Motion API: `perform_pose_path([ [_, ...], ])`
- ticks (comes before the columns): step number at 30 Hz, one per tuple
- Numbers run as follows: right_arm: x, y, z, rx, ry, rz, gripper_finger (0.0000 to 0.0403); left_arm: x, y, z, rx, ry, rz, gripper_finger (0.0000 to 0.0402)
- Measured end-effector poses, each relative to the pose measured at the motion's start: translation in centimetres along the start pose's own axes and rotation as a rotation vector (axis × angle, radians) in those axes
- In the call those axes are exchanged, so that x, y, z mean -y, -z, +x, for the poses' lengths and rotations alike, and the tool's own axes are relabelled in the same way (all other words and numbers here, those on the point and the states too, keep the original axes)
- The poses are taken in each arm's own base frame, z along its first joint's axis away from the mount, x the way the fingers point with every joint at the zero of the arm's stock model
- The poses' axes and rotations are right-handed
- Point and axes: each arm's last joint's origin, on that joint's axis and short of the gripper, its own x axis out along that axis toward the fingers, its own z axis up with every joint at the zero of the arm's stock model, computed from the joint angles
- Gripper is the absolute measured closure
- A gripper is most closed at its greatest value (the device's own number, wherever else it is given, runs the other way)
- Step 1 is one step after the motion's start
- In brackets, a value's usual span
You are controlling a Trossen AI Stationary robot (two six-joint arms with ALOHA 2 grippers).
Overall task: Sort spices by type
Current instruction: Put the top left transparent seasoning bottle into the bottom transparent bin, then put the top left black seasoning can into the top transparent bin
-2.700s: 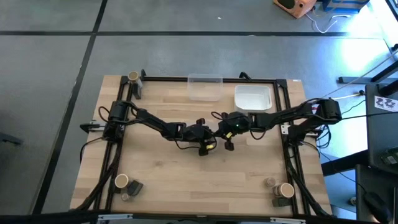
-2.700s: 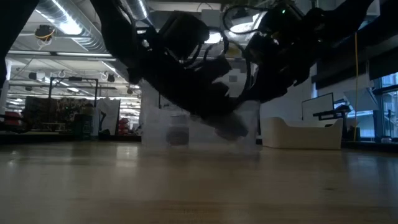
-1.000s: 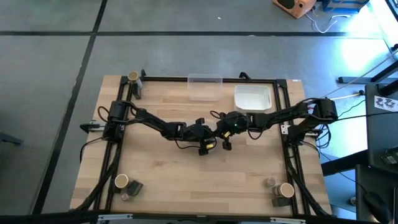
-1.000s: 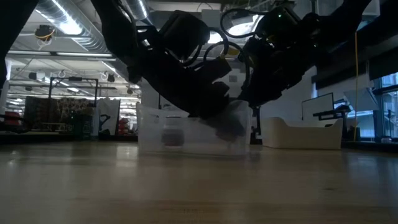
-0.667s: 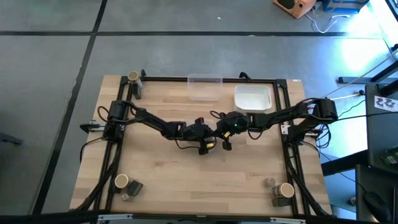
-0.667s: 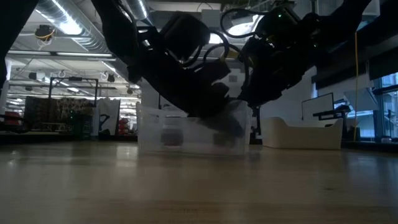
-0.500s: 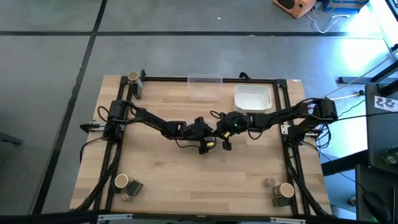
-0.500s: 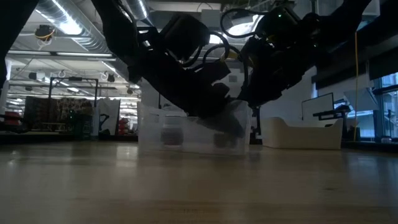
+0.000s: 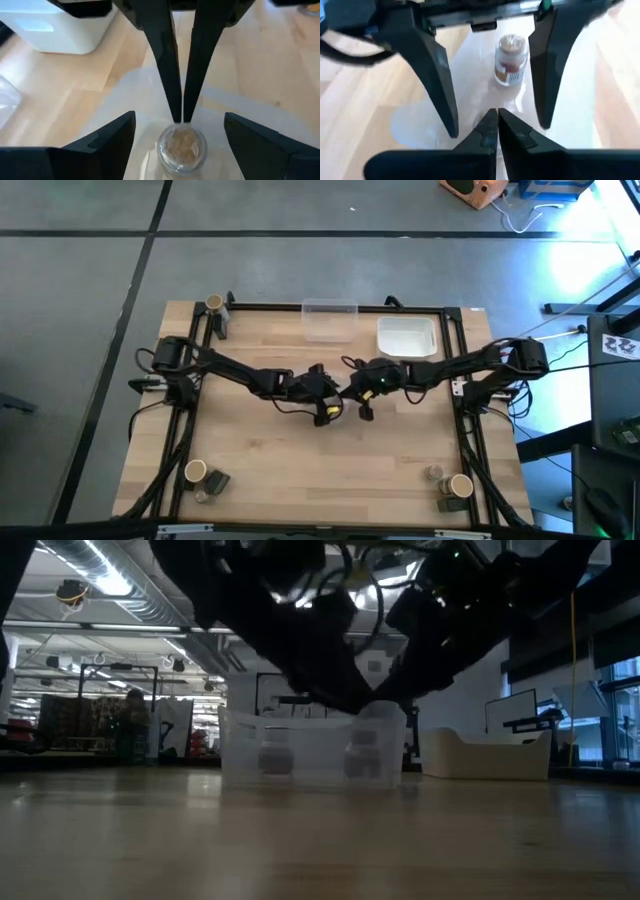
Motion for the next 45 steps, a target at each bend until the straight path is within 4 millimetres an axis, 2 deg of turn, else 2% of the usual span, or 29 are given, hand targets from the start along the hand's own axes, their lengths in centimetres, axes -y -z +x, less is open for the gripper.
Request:
perform_pose_path([
  [11,-0.3,-2.2,-2.5,0.113,0.001,-0.015,0.0386,-0.9,-2.9,-6.5,-0.031,0.002,0.018,0.0114],
  [18,-0.4,-3.0,-3.7,0.158,0.010,-0.020,0.0386,-1.5,-2.7,-10.0,-0.138,-0.132,-0.005,0.0114],
  [24,-0.4,-3.1,-3.8,0.165,0.013,-0.021,0.0386,-2.3,-2.3,-12.3,-0.200,-0.274,0.020,0.0114],
  [33,-0.2,-3.0,-3.8,0.153,0.099,-0.021,0.0386,-3.5,-2.2,-12.4,-0.220,-0.349,0.016,0.0114],
  [36,0.0,-2.9,-3.7,0.143,0.174,-0.074,0.0386,-4.5,-2.2,-12.2,-0.233,-0.371,0.039,0.0114],
  [41,0.6,-2.8,-3.6,0.099,0.354,-0.208,0.0386,-7.9,-2.1,-11.9,-0.266,-0.460,-0.012,0.0114],
  [45,1.8,-2.7,-3.8,0.076,0.473,-0.223,0.0386,-11.4,-1.2,-12.1,-0.334,-0.566,-0.118,0.0114],
])
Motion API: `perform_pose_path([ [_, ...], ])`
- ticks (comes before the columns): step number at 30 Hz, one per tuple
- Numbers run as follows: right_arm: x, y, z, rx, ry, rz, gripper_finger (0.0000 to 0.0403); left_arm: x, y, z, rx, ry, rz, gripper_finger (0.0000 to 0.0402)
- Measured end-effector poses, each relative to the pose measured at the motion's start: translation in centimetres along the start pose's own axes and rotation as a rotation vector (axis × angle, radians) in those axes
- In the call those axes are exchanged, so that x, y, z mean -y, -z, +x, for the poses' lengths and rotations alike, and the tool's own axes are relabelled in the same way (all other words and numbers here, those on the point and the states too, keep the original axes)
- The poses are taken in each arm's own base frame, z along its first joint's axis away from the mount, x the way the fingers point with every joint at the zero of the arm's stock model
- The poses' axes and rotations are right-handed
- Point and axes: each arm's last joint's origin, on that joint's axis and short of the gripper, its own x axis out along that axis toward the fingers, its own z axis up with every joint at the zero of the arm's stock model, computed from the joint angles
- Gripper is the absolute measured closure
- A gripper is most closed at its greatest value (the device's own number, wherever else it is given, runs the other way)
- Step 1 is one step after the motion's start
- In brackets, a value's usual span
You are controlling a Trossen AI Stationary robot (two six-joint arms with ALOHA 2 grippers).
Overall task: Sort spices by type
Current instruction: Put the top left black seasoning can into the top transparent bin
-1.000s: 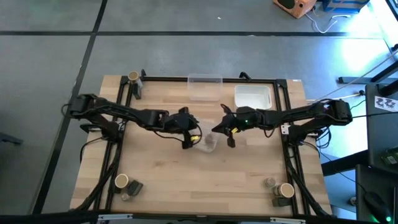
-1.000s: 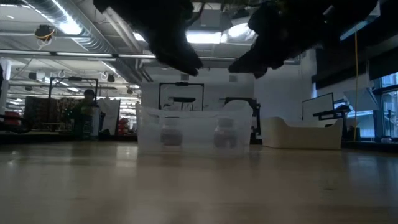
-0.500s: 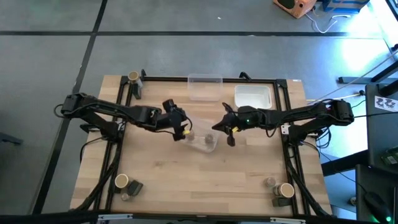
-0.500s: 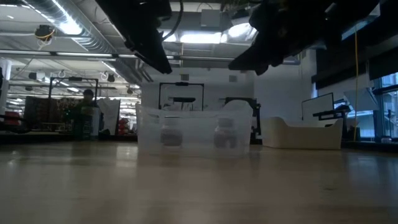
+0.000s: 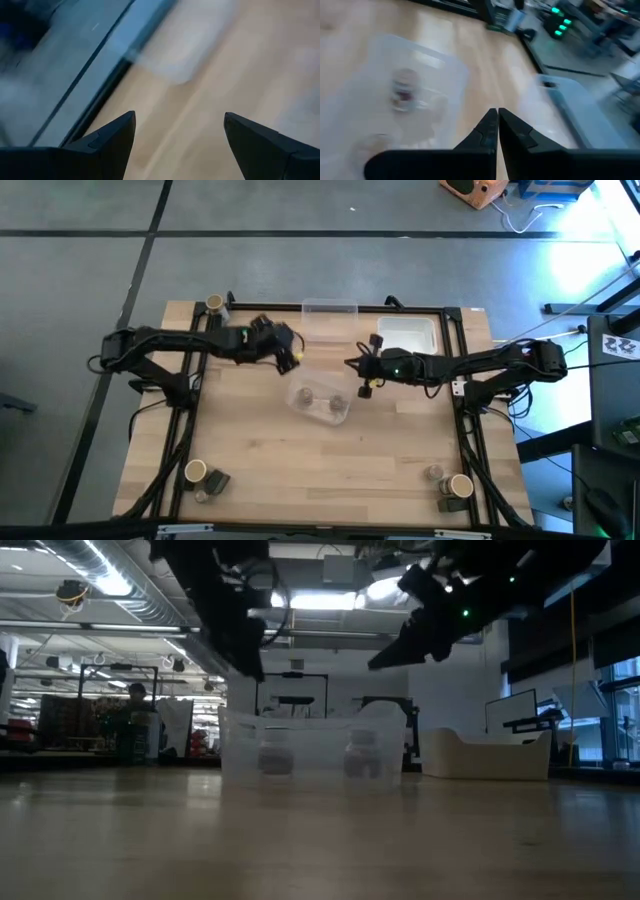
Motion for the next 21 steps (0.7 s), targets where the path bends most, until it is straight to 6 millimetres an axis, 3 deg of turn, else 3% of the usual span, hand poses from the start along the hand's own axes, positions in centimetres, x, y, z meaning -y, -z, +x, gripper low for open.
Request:
perform_pose_path([
  [9,2.7,1.7,0.9,-0.103,0.081,0.131,0.0386,-6.4,2.2,2.6,-0.252,-0.219,-0.249,0.0114],
  [21,2.6,2.8,2.1,-0.143,0.078,0.153,0.0386,-12.1,4.2,4.1,-0.382,-0.383,-0.491,0.0114],
])
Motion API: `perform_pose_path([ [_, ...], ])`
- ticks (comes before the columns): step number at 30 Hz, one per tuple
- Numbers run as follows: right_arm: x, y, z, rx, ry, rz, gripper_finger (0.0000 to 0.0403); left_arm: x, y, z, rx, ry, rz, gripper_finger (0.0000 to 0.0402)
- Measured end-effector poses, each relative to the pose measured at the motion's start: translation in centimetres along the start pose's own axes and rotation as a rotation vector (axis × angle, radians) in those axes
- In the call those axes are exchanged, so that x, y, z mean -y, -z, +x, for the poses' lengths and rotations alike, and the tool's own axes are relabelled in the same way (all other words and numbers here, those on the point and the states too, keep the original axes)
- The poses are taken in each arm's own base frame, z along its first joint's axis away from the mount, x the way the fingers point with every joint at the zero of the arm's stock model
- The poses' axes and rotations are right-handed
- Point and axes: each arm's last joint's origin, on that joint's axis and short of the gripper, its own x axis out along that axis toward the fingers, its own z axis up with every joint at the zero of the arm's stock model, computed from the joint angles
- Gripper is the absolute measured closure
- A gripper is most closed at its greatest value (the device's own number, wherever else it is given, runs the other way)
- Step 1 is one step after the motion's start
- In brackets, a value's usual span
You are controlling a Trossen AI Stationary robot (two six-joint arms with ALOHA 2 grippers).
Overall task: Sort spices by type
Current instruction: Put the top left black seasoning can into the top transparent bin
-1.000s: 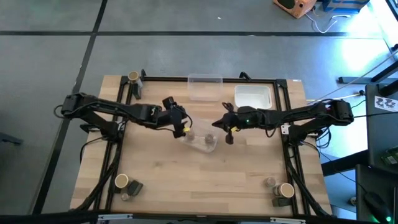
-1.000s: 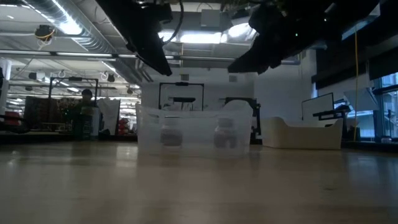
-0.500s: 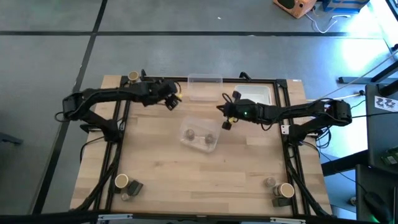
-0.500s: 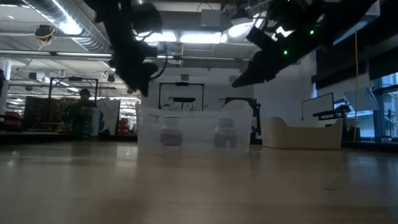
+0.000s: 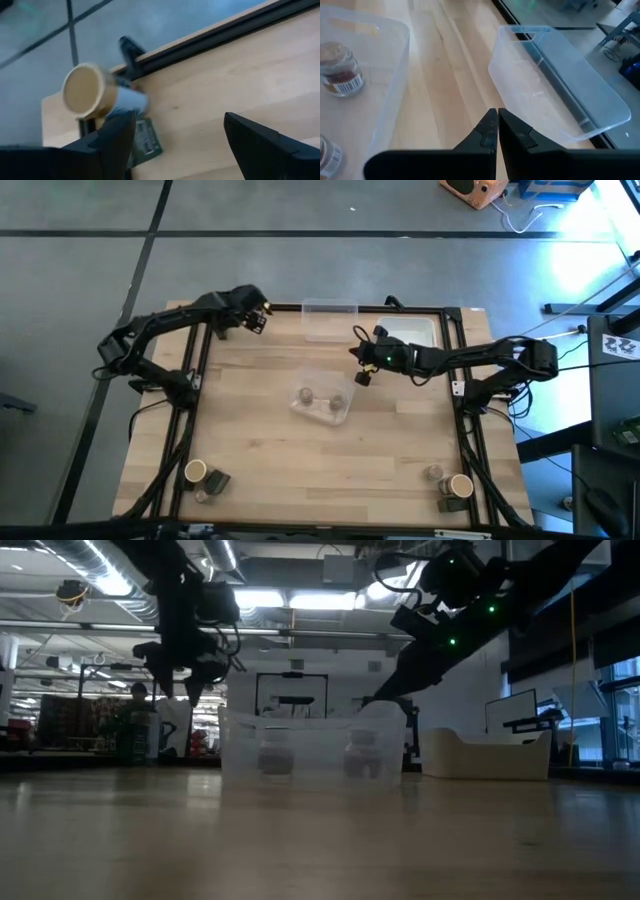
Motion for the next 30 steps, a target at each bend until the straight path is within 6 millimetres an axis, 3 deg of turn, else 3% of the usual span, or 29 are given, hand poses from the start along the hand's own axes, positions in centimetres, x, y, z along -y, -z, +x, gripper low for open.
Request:
perform_pose_path([
  [7,-0.1,0.2,0.1,-0.013,-0.002,-0.005,0.0386,-1.6,0.2,1.6,-0.102,-0.076,-0.049,0.0114],
  [15,-0.1,0.2,0.1,-0.011,-0.002,-0.010,0.0386,-1.9,0.8,3.8,-0.231,-0.166,-0.023,0.0114],
  [30,-0.3,0.2,0.1,-0.002,-0.066,-0.011,0.0386,-1.9,1.0,6.4,-0.300,-0.241,-0.020,0.0114],
])
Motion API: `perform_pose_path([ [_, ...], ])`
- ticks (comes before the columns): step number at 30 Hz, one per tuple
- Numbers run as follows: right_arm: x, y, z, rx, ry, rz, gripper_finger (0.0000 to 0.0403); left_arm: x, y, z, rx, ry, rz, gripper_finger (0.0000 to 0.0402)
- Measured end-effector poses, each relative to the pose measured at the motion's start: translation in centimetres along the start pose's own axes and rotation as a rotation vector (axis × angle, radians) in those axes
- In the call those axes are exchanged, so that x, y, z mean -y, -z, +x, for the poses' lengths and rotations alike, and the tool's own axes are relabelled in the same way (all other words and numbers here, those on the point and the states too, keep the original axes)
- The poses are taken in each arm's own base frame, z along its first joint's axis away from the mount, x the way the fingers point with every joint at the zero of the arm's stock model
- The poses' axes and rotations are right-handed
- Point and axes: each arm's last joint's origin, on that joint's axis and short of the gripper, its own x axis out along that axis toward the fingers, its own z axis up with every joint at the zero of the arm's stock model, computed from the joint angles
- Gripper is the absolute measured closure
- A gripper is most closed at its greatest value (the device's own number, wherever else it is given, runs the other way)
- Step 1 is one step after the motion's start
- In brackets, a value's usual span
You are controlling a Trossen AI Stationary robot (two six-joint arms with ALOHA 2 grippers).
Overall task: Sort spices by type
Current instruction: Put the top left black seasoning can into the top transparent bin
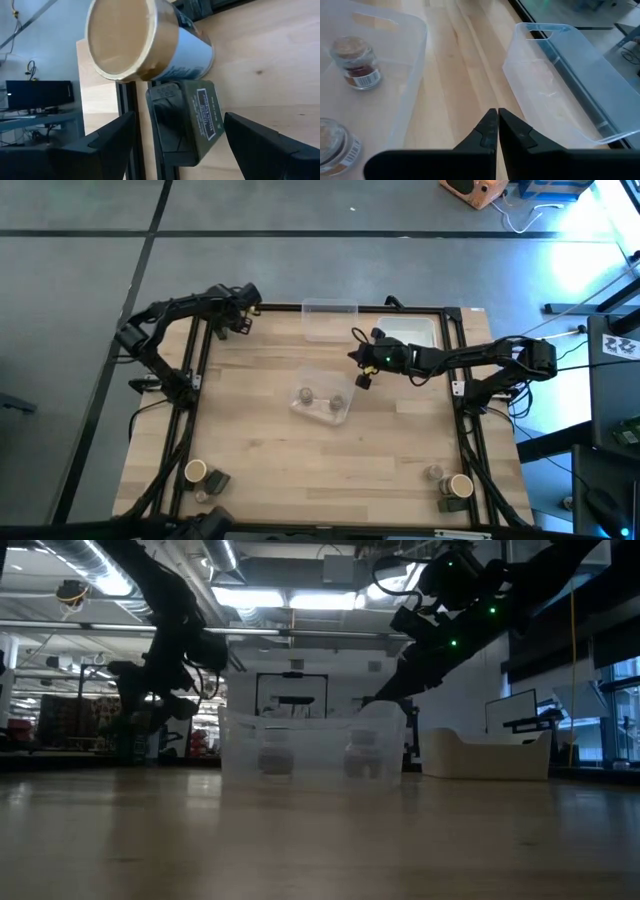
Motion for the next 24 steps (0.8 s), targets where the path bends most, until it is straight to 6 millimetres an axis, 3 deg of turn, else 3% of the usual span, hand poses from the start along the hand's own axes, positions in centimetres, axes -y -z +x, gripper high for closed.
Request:
perform_pose_path([
  [15,0.0,0.1,0.0,-0.007,-0.008,-0.002,0.0386,1.1,-0.2,1.8,-0.067,0.012,0.038,0.0117],
  [24,0.0,0.1,0.0,-0.007,-0.008,-0.002,0.0386,1.3,-0.2,1.8,-0.070,0.032,0.063,0.0189],
])
